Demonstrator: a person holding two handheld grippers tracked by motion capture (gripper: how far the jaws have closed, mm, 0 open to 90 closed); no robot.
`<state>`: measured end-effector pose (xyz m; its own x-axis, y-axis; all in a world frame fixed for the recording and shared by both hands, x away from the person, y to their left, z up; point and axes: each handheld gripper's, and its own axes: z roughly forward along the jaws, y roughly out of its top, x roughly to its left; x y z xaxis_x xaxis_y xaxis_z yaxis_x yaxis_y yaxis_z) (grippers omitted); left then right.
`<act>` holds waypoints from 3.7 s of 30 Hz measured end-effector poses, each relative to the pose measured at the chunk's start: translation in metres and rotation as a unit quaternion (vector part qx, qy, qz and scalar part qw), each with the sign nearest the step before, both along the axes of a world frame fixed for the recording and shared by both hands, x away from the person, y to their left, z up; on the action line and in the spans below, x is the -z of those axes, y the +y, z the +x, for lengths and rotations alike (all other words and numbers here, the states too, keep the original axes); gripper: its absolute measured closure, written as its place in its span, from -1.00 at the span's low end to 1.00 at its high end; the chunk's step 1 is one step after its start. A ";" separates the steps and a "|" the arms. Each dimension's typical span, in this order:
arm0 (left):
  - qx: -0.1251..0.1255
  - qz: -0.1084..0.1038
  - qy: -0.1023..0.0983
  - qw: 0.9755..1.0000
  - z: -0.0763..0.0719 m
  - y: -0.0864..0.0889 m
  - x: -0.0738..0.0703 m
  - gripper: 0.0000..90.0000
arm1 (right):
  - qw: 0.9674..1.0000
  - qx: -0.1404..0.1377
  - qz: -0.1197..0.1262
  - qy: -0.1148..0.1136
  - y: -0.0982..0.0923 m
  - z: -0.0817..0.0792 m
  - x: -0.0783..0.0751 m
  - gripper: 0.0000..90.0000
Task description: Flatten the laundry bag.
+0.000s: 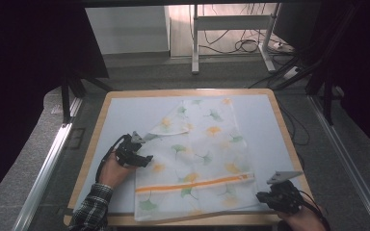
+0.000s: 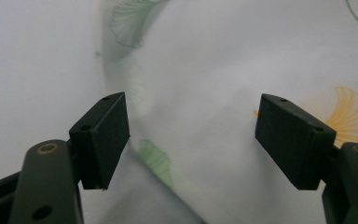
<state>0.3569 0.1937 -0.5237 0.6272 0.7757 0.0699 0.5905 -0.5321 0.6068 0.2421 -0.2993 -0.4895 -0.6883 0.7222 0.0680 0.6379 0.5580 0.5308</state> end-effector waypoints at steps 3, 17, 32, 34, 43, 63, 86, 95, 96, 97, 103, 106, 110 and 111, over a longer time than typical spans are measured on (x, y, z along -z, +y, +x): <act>0.001 -0.002 -0.009 1.000 0.000 0.000 -0.007 -0.43 | 0.999 0.018 0.025 -0.032 -0.010 0.000 -0.009 0.50; 0.032 0.007 -0.054 0.998 0.039 -0.047 -0.030 -0.06 | 0.994 0.002 0.061 -0.086 0.052 0.076 -0.017 -0.14; -0.024 0.011 -0.023 0.999 0.084 -0.038 0.000 0.98 | 0.997 -0.007 0.058 -0.059 0.052 0.082 0.006 -0.26; -0.052 -0.006 -0.036 0.998 0.085 -0.028 -0.005 0.97 | 0.997 -0.007 0.057 -0.056 0.053 0.082 0.007 -0.27; -0.143 -0.032 -0.033 0.989 0.082 0.026 -0.016 0.28 | 0.997 -0.006 0.047 -0.058 0.051 0.082 0.008 -0.29; -0.088 -0.049 0.040 0.994 -0.007 0.024 0.011 -0.30 | 0.993 0.111 0.030 -0.025 0.051 0.172 0.016 0.05; -0.082 -0.036 0.009 0.996 0.033 0.004 0.006 0.67 | 0.996 0.076 0.000 -0.043 0.047 0.149 0.014 0.86; -0.069 -0.064 0.000 0.996 0.015 0.007 0.003 0.00 | 0.994 0.072 0.016 -0.075 0.040 0.147 0.013 0.22; -0.066 -0.062 -0.003 0.996 0.013 0.006 0.002 -0.07 | 0.994 0.070 0.019 -0.078 0.040 0.146 0.012 0.16; -0.064 -0.058 -0.008 0.996 0.011 0.006 0.001 -0.14 | 0.994 0.067 0.018 -0.083 0.041 0.146 0.011 0.10; -0.050 -0.062 -0.017 0.997 0.004 0.007 0.001 -0.44 | 0.994 0.047 0.020 -0.101 0.043 0.141 0.008 -0.14; -0.043 -0.067 -0.013 0.997 0.003 0.007 0.002 -0.53 | 0.994 0.043 0.025 -0.101 0.044 0.140 0.010 -0.24; -0.034 -0.077 -0.009 0.996 0.002 0.004 0.001 -0.61 | 0.994 0.035 0.027 -0.102 0.046 0.138 0.009 -0.38; -0.025 -0.081 -0.008 0.996 0.000 0.003 -0.001 -0.62 | 0.994 0.034 0.029 -0.101 0.047 0.137 0.009 -0.41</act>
<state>0.3569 0.1962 -0.5231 0.5868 0.8082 -0.0504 0.6041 -0.3955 0.6918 0.3791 -0.2525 -0.4985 -0.6417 0.7666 -0.0242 0.5499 0.4819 0.6822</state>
